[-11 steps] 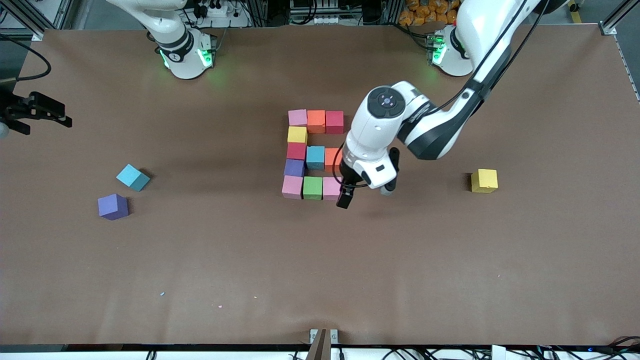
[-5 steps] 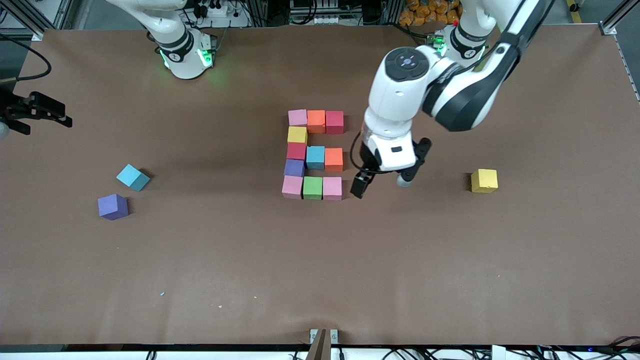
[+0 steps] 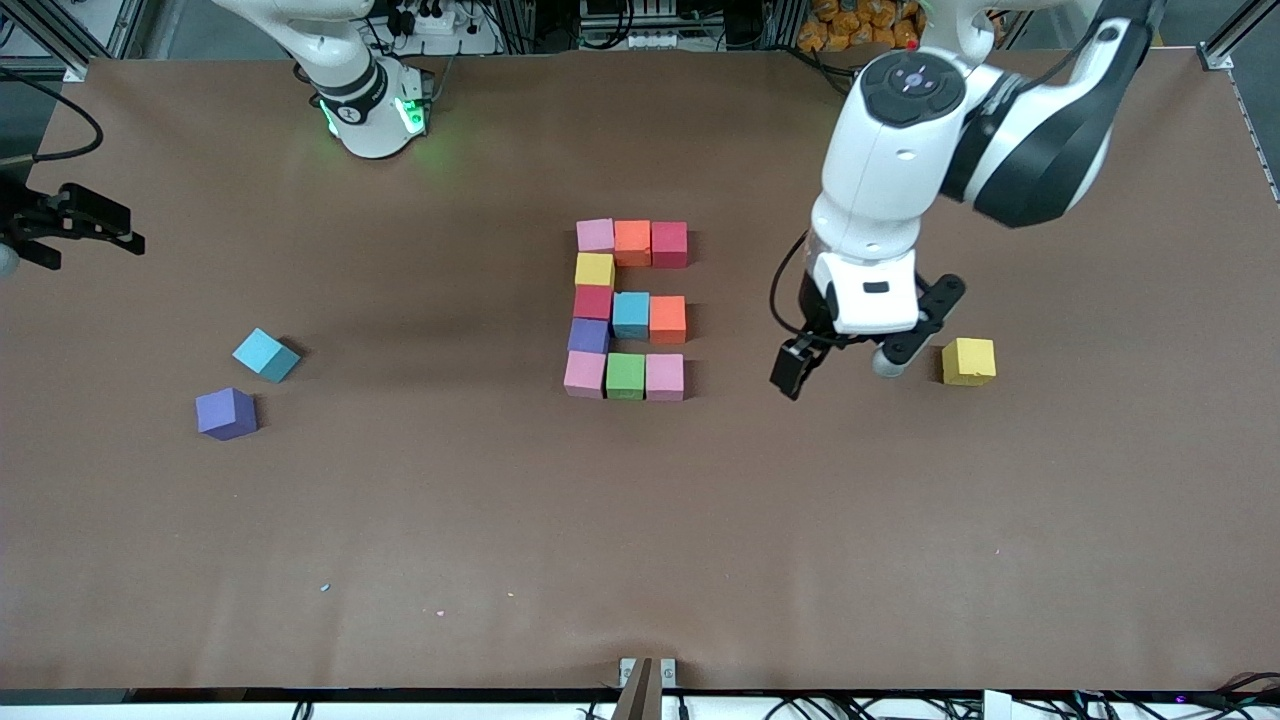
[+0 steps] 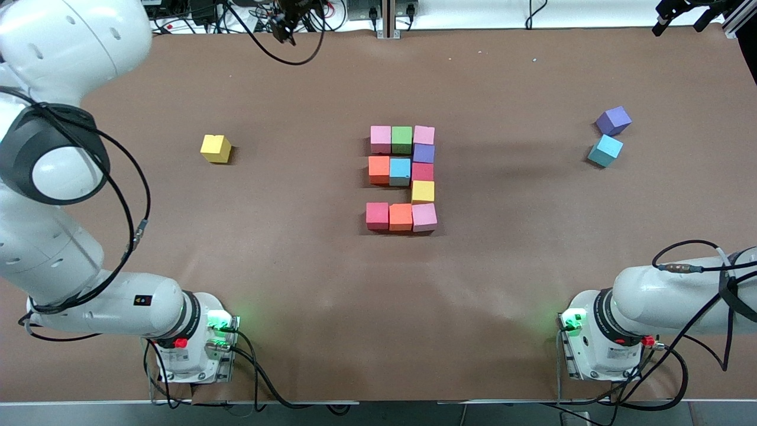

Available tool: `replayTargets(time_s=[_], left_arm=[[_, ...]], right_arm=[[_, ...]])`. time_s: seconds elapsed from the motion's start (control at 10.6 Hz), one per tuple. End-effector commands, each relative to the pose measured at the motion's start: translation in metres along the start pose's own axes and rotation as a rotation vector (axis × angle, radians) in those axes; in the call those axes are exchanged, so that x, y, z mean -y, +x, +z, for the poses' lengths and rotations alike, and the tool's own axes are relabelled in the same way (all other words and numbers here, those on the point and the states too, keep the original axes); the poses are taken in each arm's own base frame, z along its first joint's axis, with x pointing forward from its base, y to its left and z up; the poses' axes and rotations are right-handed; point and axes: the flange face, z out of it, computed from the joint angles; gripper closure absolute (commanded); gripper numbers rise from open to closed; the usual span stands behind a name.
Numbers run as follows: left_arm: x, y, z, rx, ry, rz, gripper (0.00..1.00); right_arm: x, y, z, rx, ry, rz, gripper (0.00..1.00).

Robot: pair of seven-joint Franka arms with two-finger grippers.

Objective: Arrange 11 blocks into digit 3

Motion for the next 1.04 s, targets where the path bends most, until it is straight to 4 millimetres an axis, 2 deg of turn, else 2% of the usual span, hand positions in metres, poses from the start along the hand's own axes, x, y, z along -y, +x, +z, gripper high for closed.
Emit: replayTargets(time_s=[0.0, 0.19, 0.38, 0.47, 0.66, 0.85, 0.94], left_arm=[[0.017, 0.022, -0.031, -0.029, 0.043, 0.106, 0.0], [0.034, 0.05, -0.043, -0.026, 0.059, 0.165, 0.0], [0.049, 0.081, -0.041, -0.003, 0.065, 0.21, 0.0], [0.053, 0.089, -0.042, 0.023, 0.057, 0.244, 0.0], [0.072, 0.11, -0.066, 0.021, 0.045, 0.346, 0.0], [0.098, 0.141, -0.079, 0.057, 0.025, 0.38, 0.0], [0.115, 0.153, -0.092, 0.068, 0.018, 0.408, 0.0]], right_arm=[[-0.001, 0.001, -0.004, 0.006, -0.011, 0.009, 0.0], [-0.001, 0.001, -0.004, 0.006, -0.012, 0.009, 0.0], [-0.001, 0.001, -0.004, 0.006, -0.012, 0.009, 0.0], [-0.001, 0.001, -0.004, 0.006, -0.012, 0.009, 0.0], [-0.001, 0.001, -0.004, 0.006, -0.012, 0.007, 0.0], [-0.001, 0.001, -0.004, 0.006, -0.012, 0.009, 0.0], [-0.001, 0.001, -0.004, 0.006, -0.012, 0.007, 0.0]])
